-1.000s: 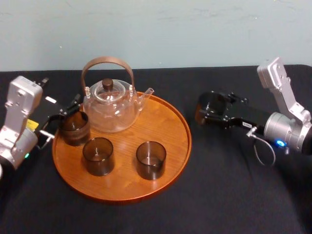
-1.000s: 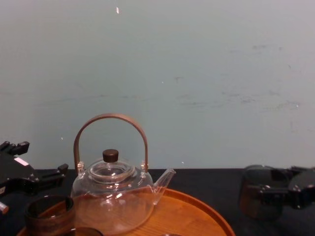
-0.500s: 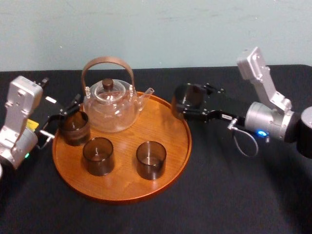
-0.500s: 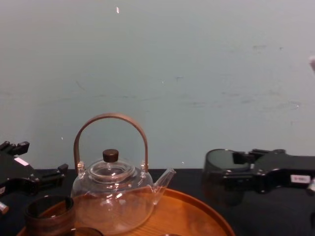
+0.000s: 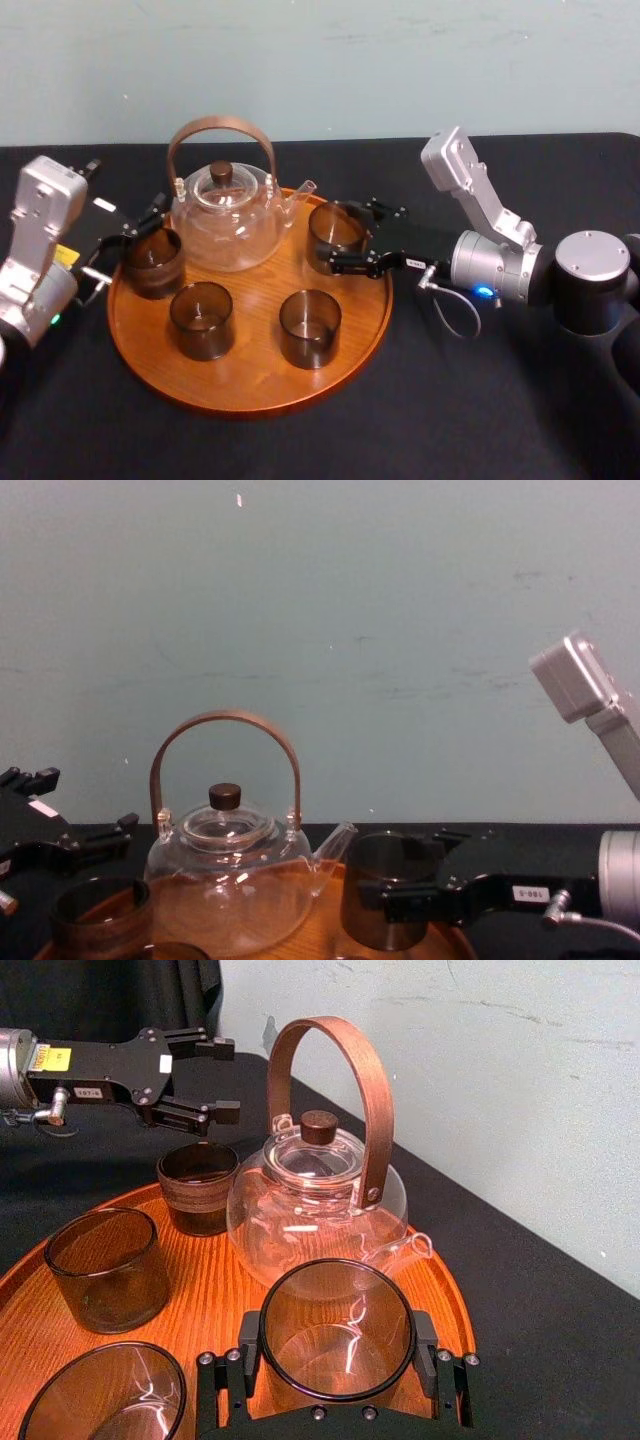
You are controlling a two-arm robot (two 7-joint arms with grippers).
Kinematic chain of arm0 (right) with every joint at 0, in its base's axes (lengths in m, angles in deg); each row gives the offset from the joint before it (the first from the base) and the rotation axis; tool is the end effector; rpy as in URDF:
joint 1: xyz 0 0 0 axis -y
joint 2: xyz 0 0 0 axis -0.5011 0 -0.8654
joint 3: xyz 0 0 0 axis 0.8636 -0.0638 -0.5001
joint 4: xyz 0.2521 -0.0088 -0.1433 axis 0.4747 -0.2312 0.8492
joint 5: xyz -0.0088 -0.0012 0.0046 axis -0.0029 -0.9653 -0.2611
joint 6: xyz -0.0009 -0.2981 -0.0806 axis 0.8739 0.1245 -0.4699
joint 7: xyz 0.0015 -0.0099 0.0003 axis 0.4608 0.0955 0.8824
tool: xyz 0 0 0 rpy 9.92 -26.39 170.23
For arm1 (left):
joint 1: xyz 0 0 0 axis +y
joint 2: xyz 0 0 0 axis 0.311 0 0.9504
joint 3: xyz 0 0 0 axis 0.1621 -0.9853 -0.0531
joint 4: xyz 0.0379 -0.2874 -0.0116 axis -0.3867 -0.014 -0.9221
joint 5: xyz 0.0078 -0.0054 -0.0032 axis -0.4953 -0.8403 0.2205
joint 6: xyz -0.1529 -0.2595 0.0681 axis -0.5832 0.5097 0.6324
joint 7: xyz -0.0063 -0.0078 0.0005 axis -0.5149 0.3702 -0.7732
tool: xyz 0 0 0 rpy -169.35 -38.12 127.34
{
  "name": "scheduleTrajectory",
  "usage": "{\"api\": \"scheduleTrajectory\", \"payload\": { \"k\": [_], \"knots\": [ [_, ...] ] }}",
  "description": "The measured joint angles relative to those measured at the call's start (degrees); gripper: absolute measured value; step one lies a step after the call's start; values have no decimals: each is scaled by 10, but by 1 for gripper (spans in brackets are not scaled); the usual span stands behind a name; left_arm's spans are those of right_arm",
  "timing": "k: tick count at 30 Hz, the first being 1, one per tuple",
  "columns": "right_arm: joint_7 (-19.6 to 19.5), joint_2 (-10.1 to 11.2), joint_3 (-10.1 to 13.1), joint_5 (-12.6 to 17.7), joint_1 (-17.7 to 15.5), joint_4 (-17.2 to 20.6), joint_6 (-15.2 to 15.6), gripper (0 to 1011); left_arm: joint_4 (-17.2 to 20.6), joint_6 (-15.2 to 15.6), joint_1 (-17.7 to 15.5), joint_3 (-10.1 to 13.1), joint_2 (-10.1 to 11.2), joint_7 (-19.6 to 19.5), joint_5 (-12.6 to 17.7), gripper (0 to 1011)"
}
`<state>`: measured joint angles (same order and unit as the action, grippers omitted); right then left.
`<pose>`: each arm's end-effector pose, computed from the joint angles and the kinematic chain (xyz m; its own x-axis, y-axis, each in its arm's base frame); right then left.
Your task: Pick up the glass from the table and place it on the tray.
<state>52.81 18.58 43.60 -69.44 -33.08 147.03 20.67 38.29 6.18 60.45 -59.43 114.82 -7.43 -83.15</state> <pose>0.4290 -0.0065 -0.2873 0.8379 -0.5406 0.0754 0.5403 0.8018 -0.2554 0.3580 0.0826 -0.3024 0.2924 0.8802 0.3737 -0.9552 0.2875 0.0703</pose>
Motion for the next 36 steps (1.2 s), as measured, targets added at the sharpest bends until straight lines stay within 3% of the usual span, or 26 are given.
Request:
{"api": "scheduleTrajectory", "payload": {
  "k": [36],
  "knots": [
    [-8, -22, -4, -31, 4, -59, -15, 900, 0, 0, 0, 0, 0, 0, 0, 1001]
  ]
}}
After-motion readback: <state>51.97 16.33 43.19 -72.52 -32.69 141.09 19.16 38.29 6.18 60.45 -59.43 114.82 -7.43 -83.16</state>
